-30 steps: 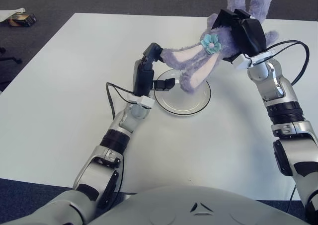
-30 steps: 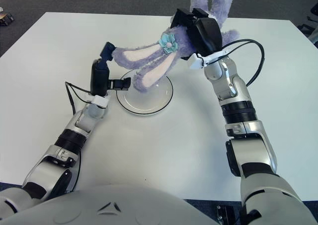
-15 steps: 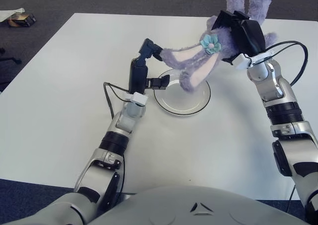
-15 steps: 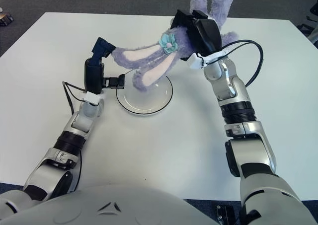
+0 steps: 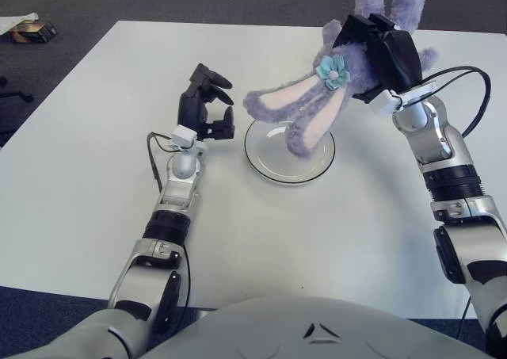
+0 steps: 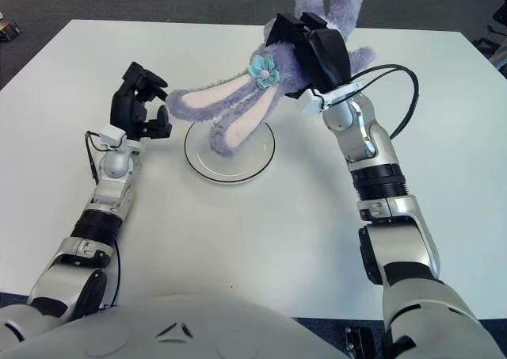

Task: Put the doll into the plate.

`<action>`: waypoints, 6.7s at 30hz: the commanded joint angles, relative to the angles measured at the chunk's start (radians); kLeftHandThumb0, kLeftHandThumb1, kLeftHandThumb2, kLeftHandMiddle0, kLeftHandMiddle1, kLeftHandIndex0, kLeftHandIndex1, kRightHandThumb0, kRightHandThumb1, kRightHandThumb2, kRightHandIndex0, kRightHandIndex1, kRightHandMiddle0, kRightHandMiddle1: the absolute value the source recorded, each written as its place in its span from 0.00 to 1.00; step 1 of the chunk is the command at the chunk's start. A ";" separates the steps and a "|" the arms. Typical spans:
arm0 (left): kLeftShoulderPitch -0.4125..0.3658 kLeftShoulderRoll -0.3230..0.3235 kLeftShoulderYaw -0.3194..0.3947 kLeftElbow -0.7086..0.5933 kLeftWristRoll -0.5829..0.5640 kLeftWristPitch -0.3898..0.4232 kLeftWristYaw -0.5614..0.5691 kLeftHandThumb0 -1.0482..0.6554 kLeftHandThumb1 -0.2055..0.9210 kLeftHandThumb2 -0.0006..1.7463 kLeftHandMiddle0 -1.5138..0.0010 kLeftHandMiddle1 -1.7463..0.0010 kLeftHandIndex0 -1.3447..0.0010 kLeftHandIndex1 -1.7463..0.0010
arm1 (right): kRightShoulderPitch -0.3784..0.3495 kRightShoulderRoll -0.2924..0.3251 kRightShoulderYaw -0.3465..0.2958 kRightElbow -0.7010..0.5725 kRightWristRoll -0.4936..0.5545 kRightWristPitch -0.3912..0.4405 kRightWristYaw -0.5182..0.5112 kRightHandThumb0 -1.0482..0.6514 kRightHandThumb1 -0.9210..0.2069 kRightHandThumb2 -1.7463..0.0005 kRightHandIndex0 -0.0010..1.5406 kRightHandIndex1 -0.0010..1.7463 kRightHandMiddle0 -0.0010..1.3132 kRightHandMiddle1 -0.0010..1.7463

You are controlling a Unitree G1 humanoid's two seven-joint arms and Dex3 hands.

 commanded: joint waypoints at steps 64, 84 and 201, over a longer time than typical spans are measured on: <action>-0.028 -0.019 0.054 0.303 0.175 0.076 0.064 0.61 0.32 0.87 0.49 0.00 0.65 0.00 | 0.161 0.148 0.129 -0.196 0.170 -0.143 0.293 0.62 0.81 0.06 0.56 0.95 0.47 1.00; -0.009 -0.016 0.017 0.256 0.220 0.107 0.082 0.61 0.27 0.89 0.47 0.00 0.59 0.05 | 0.217 0.104 0.168 -0.277 0.157 -0.125 0.426 0.62 0.76 0.09 0.54 0.96 0.44 1.00; 0.011 -0.023 0.017 0.229 0.175 0.169 0.005 0.61 0.31 0.86 0.49 0.00 0.62 0.03 | -0.304 -0.080 -0.021 0.270 0.913 0.398 1.379 0.22 0.60 0.49 0.09 0.06 0.00 0.51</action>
